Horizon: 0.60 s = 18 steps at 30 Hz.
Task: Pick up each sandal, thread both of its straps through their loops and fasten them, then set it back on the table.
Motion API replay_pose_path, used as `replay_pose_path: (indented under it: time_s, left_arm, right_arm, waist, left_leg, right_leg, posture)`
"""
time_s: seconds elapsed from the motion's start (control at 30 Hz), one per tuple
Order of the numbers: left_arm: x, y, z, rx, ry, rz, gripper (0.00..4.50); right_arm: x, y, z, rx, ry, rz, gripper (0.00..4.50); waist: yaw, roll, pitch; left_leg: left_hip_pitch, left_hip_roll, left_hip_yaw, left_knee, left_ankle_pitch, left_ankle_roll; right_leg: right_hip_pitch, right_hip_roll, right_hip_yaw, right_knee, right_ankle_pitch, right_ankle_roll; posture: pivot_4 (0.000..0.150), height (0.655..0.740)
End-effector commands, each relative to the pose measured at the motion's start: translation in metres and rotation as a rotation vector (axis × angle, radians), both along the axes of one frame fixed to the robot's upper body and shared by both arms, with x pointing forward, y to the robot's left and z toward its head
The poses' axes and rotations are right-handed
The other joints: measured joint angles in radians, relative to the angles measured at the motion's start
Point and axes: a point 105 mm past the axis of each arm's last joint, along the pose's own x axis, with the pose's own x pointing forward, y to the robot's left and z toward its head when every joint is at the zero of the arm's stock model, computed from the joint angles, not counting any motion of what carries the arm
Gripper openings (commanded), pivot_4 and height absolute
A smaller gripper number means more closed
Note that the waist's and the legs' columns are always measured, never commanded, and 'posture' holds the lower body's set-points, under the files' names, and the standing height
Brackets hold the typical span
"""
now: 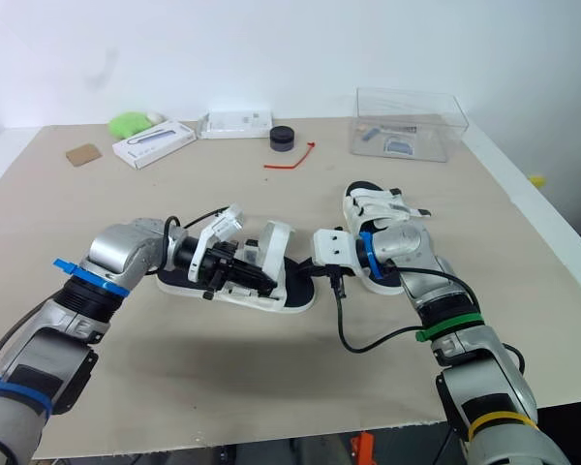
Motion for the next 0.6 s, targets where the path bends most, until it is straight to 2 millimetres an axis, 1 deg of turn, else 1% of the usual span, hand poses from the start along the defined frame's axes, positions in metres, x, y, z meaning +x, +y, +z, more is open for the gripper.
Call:
replay_pose_path:
  time_s: [0.03,0.17,0.3,0.37,0.4,0.43,0.53,0.6]
  left_arm:
    - [-0.003,-0.011,-0.001,0.023,-0.025,-0.039,0.09]
    - [-0.005,-0.015,0.002,0.015,-0.022,-0.056,0.09]
    - [-0.005,-0.012,0.001,0.020,0.004,-0.063,0.09]
    - [-0.009,-0.008,0.004,0.013,0.013,-0.091,0.09]
    - [-0.011,-0.006,0.007,0.008,0.023,-0.103,0.53]
    - [-0.012,-0.005,0.009,0.006,0.029,-0.110,0.76]
    - [-0.018,-0.002,0.015,-0.015,-0.027,-0.164,2.17]
    - [-0.016,-0.002,0.023,-0.039,-0.048,-0.165,2.17]
  right_arm:
    - [0.002,-0.007,-0.003,-0.024,0.008,-0.025,0.00]
    - [0.002,-0.007,-0.004,-0.025,0.010,-0.026,0.00]
    - [0.003,-0.007,-0.004,-0.023,0.009,-0.029,0.00]
    - [0.002,-0.008,-0.004,-0.023,0.008,-0.031,0.00]
    - [0.002,-0.008,-0.004,-0.023,0.008,-0.032,0.00]
    - [0.002,-0.008,-0.004,-0.023,0.008,-0.033,0.00]
    - [0.003,-0.008,-0.004,-0.023,0.007,-0.033,0.00]
    - [0.003,-0.008,-0.004,-0.023,0.006,-0.032,0.00]
  waist:
    - [0.000,0.000,0.000]
    - [0.000,0.000,0.000]
    - [0.000,0.000,0.000]
    - [0.000,0.000,0.000]
    - [0.000,0.000,0.000]
    - [0.000,0.000,0.000]
    - [0.000,0.000,0.000]
    - [-0.001,0.000,0.000]
  left_leg:
    - [0.000,0.000,0.000,0.000,0.000,0.000]
    - [0.000,-0.001,-0.001,0.001,0.000,0.000]
    - [0.000,-0.002,-0.001,0.001,0.000,0.000]
    - [0.000,-0.002,-0.001,0.001,0.000,0.000]
    - [0.000,-0.002,-0.001,0.001,0.000,0.000]
    - [0.000,-0.002,-0.001,0.001,0.000,0.000]
    - [0.000,-0.001,-0.001,0.001,0.000,0.001]
    - [0.000,-0.001,-0.001,0.001,0.000,0.001]
  right_leg:
    - [0.000,0.000,0.000,0.000,0.000,0.000]
    - [0.001,0.000,0.002,0.000,0.000,0.002]
    - [0.001,0.000,0.003,0.000,0.000,0.002]
    - [0.001,0.000,0.003,0.000,0.000,0.002]
    - [0.001,0.000,0.003,0.000,0.000,0.003]
    - [0.001,0.000,0.003,0.000,0.000,0.003]
    - [0.001,0.000,0.002,0.000,0.000,0.002]
    - [0.001,0.000,0.003,0.000,0.000,0.002]
  posture:
    - [0.150,0.7400]
    - [0.150,0.7400]
    - [0.150,0.7400]
    - [0.150,0.7400]
    - [0.150,0.7400]
    - [0.150,0.7400]
    - [0.150,0.7400]
    - [0.150,0.7400]
